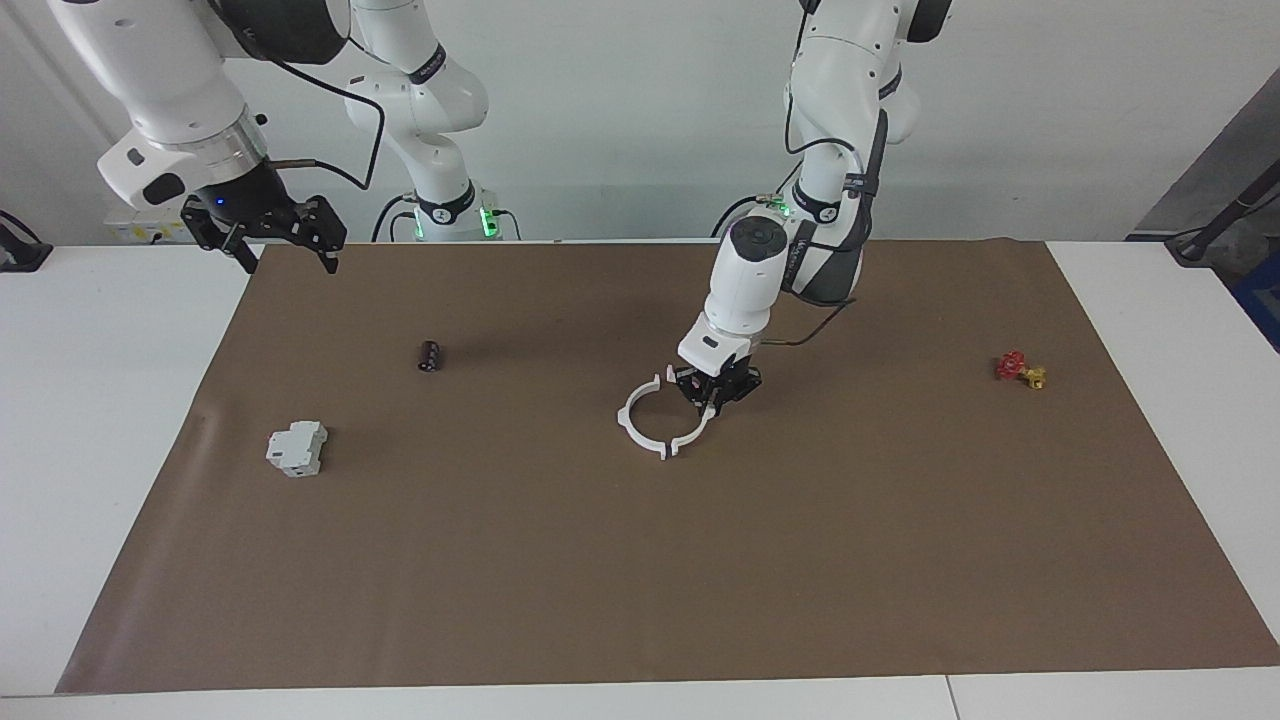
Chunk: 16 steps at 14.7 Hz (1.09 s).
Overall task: Assemble drain pipe with both arms
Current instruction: 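Carry the clamp half with the left gripper onto the placed half, then press the held clamp half against the other half to join them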
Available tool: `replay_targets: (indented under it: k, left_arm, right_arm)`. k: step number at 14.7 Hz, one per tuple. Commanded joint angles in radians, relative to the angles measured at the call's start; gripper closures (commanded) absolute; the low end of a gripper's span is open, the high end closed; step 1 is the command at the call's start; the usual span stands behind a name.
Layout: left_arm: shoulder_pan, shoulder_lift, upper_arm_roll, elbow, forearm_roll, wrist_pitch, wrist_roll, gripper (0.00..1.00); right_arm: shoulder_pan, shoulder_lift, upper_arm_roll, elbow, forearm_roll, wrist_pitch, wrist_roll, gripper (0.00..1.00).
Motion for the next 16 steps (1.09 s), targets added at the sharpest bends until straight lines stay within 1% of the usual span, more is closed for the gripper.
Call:
replay_targets:
  k: [1,5,16]
  left_arm:
    - [-0.021,0.001,0.016,-0.023,-0.005,0.038,-0.01,1.0]
    - [-0.05,0.025,0.019,-0.017,-0.005,0.066,-0.047,1.0]
    - [-0.058,0.03,0.019,-0.014,-0.005,0.071,-0.053,1.0]
  right_arm:
    - [-0.018,-0.006,0.01,-0.003,0.006,-0.008,-0.023,0.0]
    - [-0.018,-0.006,0.012,-0.003,0.006,-0.008,-0.023,0.0]
    - [-0.018,-0.006,0.012,-0.003,0.006,-0.008,-0.023,0.0]
